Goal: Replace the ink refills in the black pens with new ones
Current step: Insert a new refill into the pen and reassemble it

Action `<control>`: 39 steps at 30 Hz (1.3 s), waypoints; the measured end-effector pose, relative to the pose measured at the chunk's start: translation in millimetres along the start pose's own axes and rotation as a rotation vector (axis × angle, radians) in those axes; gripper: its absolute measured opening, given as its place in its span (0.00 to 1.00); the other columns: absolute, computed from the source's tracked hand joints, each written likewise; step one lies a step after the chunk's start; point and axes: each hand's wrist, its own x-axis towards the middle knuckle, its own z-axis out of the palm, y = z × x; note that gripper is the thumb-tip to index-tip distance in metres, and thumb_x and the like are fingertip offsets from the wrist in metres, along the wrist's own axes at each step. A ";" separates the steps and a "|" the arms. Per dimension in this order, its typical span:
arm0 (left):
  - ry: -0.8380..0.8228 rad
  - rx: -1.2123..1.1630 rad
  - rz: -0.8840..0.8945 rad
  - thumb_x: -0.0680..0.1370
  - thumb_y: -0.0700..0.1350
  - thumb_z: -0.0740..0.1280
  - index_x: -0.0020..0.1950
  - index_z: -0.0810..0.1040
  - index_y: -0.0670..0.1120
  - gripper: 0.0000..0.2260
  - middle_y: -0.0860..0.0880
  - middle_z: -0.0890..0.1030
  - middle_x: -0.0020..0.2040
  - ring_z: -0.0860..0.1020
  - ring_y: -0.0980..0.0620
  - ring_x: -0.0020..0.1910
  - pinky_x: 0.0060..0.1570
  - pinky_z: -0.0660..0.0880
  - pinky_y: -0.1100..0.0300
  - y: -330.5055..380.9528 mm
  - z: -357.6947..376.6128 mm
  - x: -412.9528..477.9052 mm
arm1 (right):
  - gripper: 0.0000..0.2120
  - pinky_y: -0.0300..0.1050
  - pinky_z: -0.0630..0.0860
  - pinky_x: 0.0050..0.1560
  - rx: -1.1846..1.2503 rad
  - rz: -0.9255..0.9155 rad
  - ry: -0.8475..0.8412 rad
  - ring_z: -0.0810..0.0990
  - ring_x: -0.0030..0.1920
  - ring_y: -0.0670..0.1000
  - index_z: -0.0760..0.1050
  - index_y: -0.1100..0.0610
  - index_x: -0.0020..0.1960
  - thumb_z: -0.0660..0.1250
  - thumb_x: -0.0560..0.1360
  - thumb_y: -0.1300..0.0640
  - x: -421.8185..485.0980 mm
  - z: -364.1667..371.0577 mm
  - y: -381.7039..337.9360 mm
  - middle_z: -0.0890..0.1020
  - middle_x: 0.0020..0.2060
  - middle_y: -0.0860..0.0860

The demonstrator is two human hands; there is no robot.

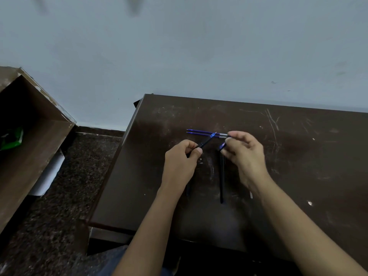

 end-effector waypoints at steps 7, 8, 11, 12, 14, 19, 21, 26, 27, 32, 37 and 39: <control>-0.080 -0.024 0.010 0.77 0.45 0.68 0.46 0.80 0.50 0.02 0.56 0.77 0.34 0.75 0.66 0.32 0.35 0.66 0.82 2.3 -0.6 -3.3 | 0.05 0.44 0.82 0.48 0.333 0.037 0.077 0.82 0.35 0.44 0.75 0.59 0.49 0.65 0.76 0.68 6.2 -6.4 -10.4 0.78 0.40 0.53; -0.083 -0.025 0.014 0.77 0.45 0.68 0.46 0.80 0.50 0.02 0.56 0.77 0.33 0.74 0.69 0.32 0.35 0.66 0.82 2.0 -0.3 -2.9 | 0.05 0.44 0.82 0.49 0.333 0.039 0.075 0.82 0.35 0.45 0.75 0.60 0.49 0.65 0.76 0.68 5.9 -5.4 -10.5 0.78 0.39 0.53; -0.099 -0.013 0.018 0.77 0.46 0.68 0.46 0.80 0.50 0.02 0.57 0.75 0.31 0.73 0.72 0.30 0.35 0.66 0.81 1.1 0.3 -2.4 | 0.07 0.45 0.82 0.49 0.321 0.029 0.044 0.82 0.38 0.46 0.75 0.62 0.53 0.65 0.76 0.68 4.3 -4.3 -10.6 0.79 0.37 0.52; -0.103 -0.011 0.017 0.77 0.46 0.68 0.46 0.80 0.50 0.02 0.57 0.75 0.31 0.73 0.70 0.30 0.35 0.66 0.81 0.8 0.7 -2.2 | 0.08 0.45 0.82 0.49 0.302 0.023 0.032 0.82 0.38 0.46 0.75 0.63 0.54 0.65 0.76 0.68 4.0 -4.3 -10.5 0.79 0.37 0.52; -0.101 -0.004 0.017 0.77 0.46 0.68 0.45 0.80 0.50 0.02 0.57 0.74 0.31 0.73 0.65 0.29 0.35 0.67 0.80 0.2 1.4 -2.2 | 0.07 0.45 0.82 0.47 0.237 0.010 -0.008 0.82 0.38 0.47 0.76 0.62 0.53 0.66 0.75 0.67 2.5 -4.0 -10.3 0.79 0.37 0.53; -0.080 -0.017 0.029 0.76 0.46 0.69 0.43 0.79 0.51 0.02 0.54 0.78 0.33 0.74 0.61 0.32 0.35 0.68 0.79 0.1 3.8 -4.0 | 0.10 0.49 0.82 0.51 0.078 -0.024 -0.107 0.81 0.43 0.53 0.78 0.61 0.53 0.69 0.73 0.68 -7.7 5.7 -6.4 0.79 0.38 0.56; -0.064 -0.029 0.042 0.75 0.47 0.70 0.43 0.80 0.51 0.02 0.53 0.80 0.35 0.76 0.61 0.33 0.35 0.69 0.77 2.4 7.5 -6.2 | 0.13 0.52 0.81 0.52 0.025 -0.038 -0.095 0.81 0.42 0.52 0.78 0.61 0.55 0.71 0.71 0.68 -10.6 8.5 -4.8 0.80 0.37 0.55; 0.008 -0.021 0.068 0.74 0.44 0.72 0.35 0.73 0.55 0.12 0.56 0.75 0.30 0.74 0.65 0.29 0.36 0.69 0.76 6.5 16.1 -9.1 | 0.17 0.55 0.79 0.56 0.012 -0.038 -0.029 0.82 0.44 0.55 0.78 0.61 0.57 0.72 0.69 0.70 -12.1 10.0 -2.7 0.82 0.43 0.60; 0.016 -0.021 0.061 0.74 0.43 0.72 0.35 0.72 0.55 0.12 0.56 0.75 0.30 0.74 0.64 0.29 0.35 0.69 0.75 5.6 16.6 -8.9 | 0.18 0.56 0.79 0.56 0.023 -0.034 -0.022 0.81 0.44 0.55 0.78 0.62 0.57 0.72 0.69 0.71 -12.6 11.1 -1.6 0.81 0.43 0.61; 0.046 0.009 0.037 0.74 0.42 0.71 0.38 0.73 0.50 0.09 0.55 0.75 0.32 0.72 0.60 0.30 0.33 0.65 0.71 3.2 22.4 -10.5 | 0.16 0.60 0.78 0.57 0.045 -0.006 0.013 0.80 0.43 0.57 0.78 0.61 0.55 0.72 0.68 0.71 -14.3 14.6 2.3 0.81 0.43 0.64; 0.037 0.067 0.019 0.74 0.43 0.71 0.40 0.75 0.47 0.06 0.51 0.77 0.33 0.74 0.55 0.33 0.34 0.68 0.67 4.0 27.4 -11.7 | 0.17 0.61 0.78 0.56 0.022 0.030 0.044 0.81 0.43 0.56 0.78 0.60 0.56 0.73 0.68 0.69 -12.2 12.8 10.3 0.82 0.42 0.62; 0.025 0.077 0.006 0.74 0.44 0.70 0.41 0.76 0.47 0.05 0.52 0.77 0.33 0.74 0.57 0.33 0.35 0.69 0.66 4.1 27.8 -11.3 | 0.17 0.60 0.78 0.57 0.011 0.049 0.035 0.81 0.44 0.55 0.78 0.60 0.58 0.72 0.69 0.69 -10.2 11.2 12.8 0.82 0.43 0.61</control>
